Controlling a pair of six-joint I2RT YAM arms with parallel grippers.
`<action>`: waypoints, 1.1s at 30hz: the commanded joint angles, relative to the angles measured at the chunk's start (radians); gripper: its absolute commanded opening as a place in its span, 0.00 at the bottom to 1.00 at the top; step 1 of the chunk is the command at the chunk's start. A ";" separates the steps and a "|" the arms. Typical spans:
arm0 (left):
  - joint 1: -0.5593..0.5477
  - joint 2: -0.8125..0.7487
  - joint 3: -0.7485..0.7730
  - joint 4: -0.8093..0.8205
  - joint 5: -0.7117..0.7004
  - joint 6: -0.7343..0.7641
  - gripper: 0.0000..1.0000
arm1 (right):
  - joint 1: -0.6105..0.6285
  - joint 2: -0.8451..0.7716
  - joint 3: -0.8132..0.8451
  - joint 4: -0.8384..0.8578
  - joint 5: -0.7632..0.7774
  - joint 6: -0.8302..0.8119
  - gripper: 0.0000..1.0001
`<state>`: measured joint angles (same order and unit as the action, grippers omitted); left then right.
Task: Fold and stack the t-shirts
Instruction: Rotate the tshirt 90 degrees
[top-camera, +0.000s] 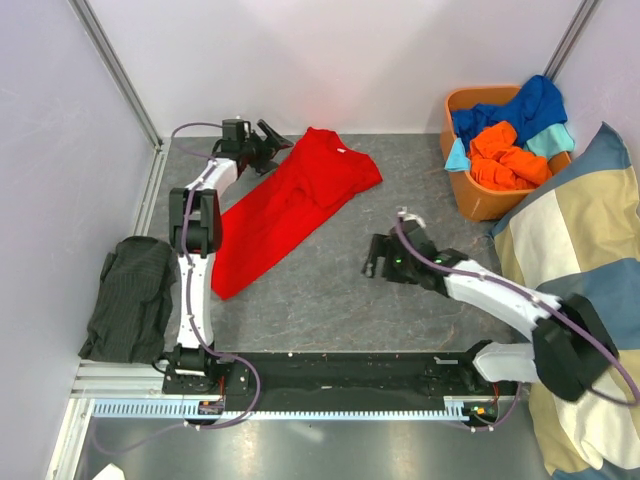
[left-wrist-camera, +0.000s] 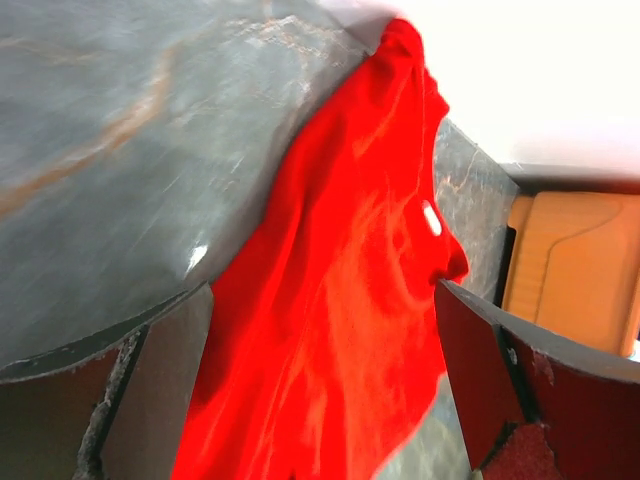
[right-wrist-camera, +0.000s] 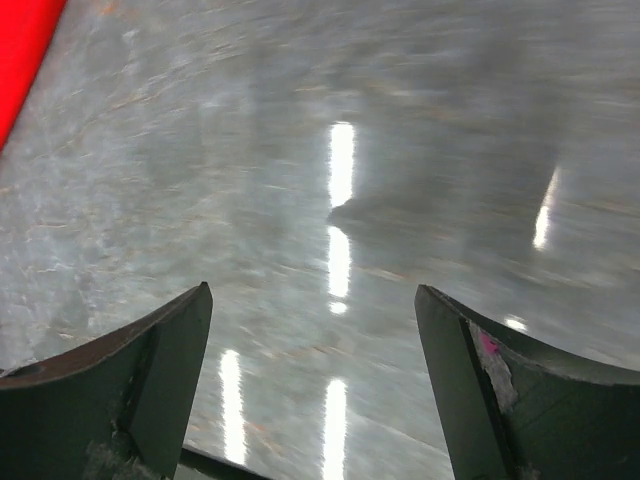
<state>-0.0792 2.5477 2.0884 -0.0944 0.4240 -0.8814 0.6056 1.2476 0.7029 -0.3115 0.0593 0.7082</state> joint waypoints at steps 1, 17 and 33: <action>0.077 -0.278 -0.140 0.044 -0.017 0.082 1.00 | 0.141 0.180 0.118 0.245 0.016 0.114 0.91; 0.298 -0.820 -0.557 -0.011 -0.117 0.288 1.00 | 0.485 0.792 0.648 0.339 0.198 0.425 0.83; 0.312 -0.880 -0.628 -0.016 -0.096 0.291 1.00 | 0.493 1.032 0.866 0.224 0.194 0.455 0.83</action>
<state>0.2234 1.7325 1.4704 -0.1326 0.3222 -0.6231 1.1015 2.2009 1.5196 -0.0017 0.2314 1.1595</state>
